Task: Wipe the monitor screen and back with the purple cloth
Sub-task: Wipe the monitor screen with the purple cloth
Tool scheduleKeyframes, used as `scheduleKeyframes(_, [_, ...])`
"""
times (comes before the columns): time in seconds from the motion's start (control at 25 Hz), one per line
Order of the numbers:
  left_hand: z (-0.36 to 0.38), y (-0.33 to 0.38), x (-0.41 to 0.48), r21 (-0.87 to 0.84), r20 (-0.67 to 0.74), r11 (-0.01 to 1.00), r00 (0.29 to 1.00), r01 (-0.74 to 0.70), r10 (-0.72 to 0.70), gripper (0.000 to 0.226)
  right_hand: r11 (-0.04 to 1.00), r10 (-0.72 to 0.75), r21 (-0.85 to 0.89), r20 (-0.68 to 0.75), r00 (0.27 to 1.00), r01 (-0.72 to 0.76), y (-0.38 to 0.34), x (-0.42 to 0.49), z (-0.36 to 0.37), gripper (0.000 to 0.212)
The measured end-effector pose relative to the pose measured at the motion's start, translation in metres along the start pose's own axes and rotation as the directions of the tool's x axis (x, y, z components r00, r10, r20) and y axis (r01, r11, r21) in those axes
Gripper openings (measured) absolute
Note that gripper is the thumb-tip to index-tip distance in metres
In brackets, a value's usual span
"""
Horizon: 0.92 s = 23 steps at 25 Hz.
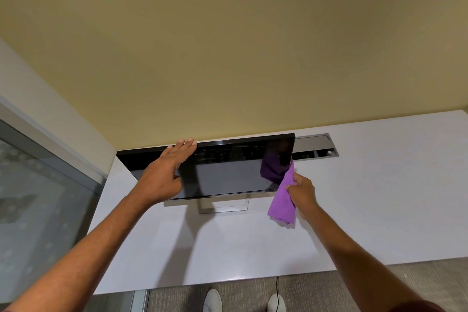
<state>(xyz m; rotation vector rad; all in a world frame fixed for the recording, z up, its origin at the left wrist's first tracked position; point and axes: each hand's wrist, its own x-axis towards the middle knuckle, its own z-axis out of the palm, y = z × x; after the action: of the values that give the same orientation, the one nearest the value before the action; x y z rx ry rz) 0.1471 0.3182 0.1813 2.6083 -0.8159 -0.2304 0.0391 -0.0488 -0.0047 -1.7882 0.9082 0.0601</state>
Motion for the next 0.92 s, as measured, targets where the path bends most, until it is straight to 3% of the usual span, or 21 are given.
scheduleKeyframes(0.24, [0.001, -0.001, -0.001, -0.004, -0.010, 1.000, 1.000, -0.005, 0.005, 0.110, 0.988, -0.103, 0.110, -0.075, 0.992, 0.111, -0.049, -0.008, -0.022, 0.027])
scheduleKeyframes(0.44, [0.001, -0.002, 0.000, 0.012, -0.006, 1.000, 1.000, -0.018, 0.018, 0.108, 0.945, -0.259, 0.177, -0.108, 0.960, 0.275, -0.080, -0.025, -0.036, 0.025])
scheduleKeyframes(0.52, [0.002, -0.003, 0.001, 0.026, 0.003, 0.999, 0.999, -0.037, 0.037, 0.106, 0.927, -0.315, 0.167, -0.140, 0.939, 0.336, -0.095, -0.036, -0.039, 0.035])
scheduleKeyframes(0.68, [0.002, -0.007, 0.010, 0.041, 0.008, 0.998, 0.999, -0.043, 0.042, 0.106, 0.909, -0.393, 0.067, -0.185, 0.901, 0.410, -0.113, -0.054, -0.030, 0.077])
scheduleKeyframes(0.92, [-0.001, -0.009, 0.011, 0.055, 0.020, 0.997, 0.999, -0.052, 0.051, 0.108, 0.847, -0.529, -0.290, -0.376, 0.761, 0.445, -0.105, -0.053, -0.008, 0.070])
